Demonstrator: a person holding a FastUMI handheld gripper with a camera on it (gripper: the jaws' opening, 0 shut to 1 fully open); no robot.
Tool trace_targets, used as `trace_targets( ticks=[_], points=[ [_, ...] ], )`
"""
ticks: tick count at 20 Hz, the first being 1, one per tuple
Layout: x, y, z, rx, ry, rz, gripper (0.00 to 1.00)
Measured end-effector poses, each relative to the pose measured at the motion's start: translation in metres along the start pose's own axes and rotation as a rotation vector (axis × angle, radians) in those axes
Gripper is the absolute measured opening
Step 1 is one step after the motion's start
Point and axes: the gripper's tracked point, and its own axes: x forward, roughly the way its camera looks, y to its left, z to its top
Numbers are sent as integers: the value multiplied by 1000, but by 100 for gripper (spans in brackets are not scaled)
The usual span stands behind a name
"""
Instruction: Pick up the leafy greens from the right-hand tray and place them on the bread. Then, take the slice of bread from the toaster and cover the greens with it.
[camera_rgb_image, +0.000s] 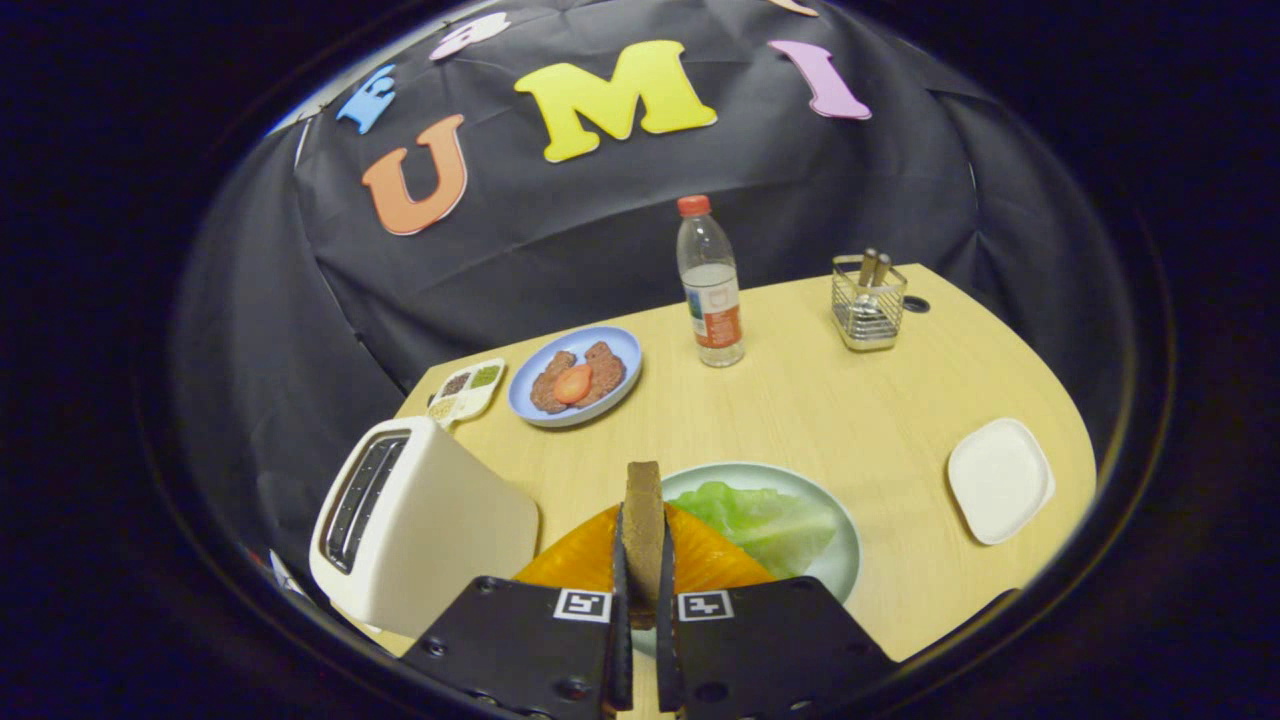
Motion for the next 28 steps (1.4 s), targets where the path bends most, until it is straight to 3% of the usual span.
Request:
trace_targets(
  ticks=[2,3,4,6,7,11,16,23,28],
  points=[
    [2,-12,-1,17,-1,-6,13],
    [3,-21,-3,14,4,-17,22],
    [2,-27,-3,13,5,-26,23],
    [6,-44,-3,-4,6,-57,40],
    [8,-50,-2,-8,3,-64,41],
    [4,-72,7,-7,-15,-81,64],
    [-43,-111,62,-107,-174,-131,94],
    [-172,-177,169,-204,-426,-167,96],
    [-272,-214,217,-233,-564,-193,96]
  ],
)
